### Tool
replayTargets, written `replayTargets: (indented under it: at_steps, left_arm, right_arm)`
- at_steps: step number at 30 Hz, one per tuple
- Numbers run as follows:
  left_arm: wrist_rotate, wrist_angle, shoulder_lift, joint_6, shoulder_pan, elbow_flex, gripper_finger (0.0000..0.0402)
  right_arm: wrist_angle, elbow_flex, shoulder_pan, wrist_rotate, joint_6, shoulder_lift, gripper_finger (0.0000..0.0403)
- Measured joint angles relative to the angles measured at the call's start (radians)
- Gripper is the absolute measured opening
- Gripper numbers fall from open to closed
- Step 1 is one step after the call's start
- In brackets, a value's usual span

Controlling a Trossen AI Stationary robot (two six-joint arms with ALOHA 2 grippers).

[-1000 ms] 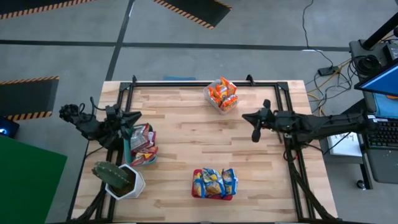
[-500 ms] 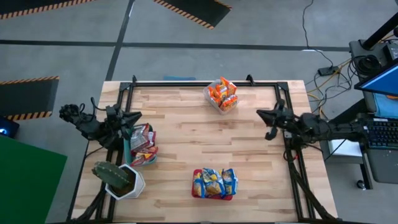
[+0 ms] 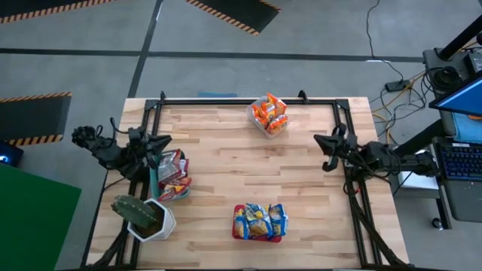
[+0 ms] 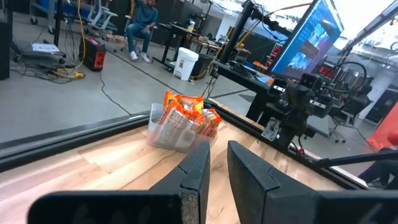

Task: Sort Maruchan noodles
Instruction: Return to Home Position

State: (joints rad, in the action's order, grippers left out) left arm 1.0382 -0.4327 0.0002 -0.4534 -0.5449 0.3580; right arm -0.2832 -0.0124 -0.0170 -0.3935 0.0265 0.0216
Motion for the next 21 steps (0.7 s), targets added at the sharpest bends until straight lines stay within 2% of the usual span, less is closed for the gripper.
replayTargets:
  at_steps: [5,7,10,21]
  left_arm:
    - [0.000,-0.003,0.001,0.057,0.000,0.000,0.0039]
    - [0.000,-0.003,0.002,0.061,0.000,-0.001,0.0039]
    - [0.000,-0.003,0.002,0.054,0.000,0.000,0.0039]
    - [-0.001,-0.003,0.002,0.052,0.000,0.000,0.0039]
  right_arm:
    - [0.099,0.000,0.000,0.000,0.026,0.004,0.0009]
    - [0.115,0.000,0.000,0.000,-0.011,0.006,0.0009]
    - [0.119,0.000,0.000,0.000,-0.061,0.006,0.0009]
    - [0.132,0.001,0.000,0.000,-0.068,0.013,0.0009]
